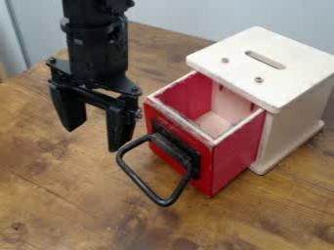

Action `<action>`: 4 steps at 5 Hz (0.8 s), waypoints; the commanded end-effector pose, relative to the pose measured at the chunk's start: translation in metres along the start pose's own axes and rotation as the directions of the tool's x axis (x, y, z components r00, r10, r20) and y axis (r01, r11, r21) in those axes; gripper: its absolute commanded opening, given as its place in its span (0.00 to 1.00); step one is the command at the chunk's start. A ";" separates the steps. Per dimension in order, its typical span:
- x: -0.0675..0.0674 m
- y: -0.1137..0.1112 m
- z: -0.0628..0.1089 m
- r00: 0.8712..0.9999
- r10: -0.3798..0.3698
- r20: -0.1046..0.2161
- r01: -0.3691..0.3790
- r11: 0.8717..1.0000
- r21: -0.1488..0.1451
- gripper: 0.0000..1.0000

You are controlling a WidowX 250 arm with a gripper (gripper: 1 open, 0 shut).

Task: Close the drawer

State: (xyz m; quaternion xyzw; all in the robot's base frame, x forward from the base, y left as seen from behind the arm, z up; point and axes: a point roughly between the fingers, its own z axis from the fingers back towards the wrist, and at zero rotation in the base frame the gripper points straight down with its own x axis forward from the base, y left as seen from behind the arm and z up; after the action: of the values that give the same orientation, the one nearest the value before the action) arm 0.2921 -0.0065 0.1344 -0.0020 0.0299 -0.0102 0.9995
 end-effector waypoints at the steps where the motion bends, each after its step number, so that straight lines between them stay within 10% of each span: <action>1: 0.005 -0.004 -0.010 0.987 -0.021 0.159 0.020 1.000 0.009 1.00; 2: 0.012 -0.013 -0.031 0.967 -0.069 0.246 0.067 0.998 0.015 1.00; 4: 0.038 -0.018 -0.054 0.972 -0.092 0.217 0.092 0.996 0.009 1.00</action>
State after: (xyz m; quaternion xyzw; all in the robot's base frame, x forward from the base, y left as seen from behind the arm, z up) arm 0.3179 -0.0213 0.0667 -0.0033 -0.0582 -0.0503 0.9970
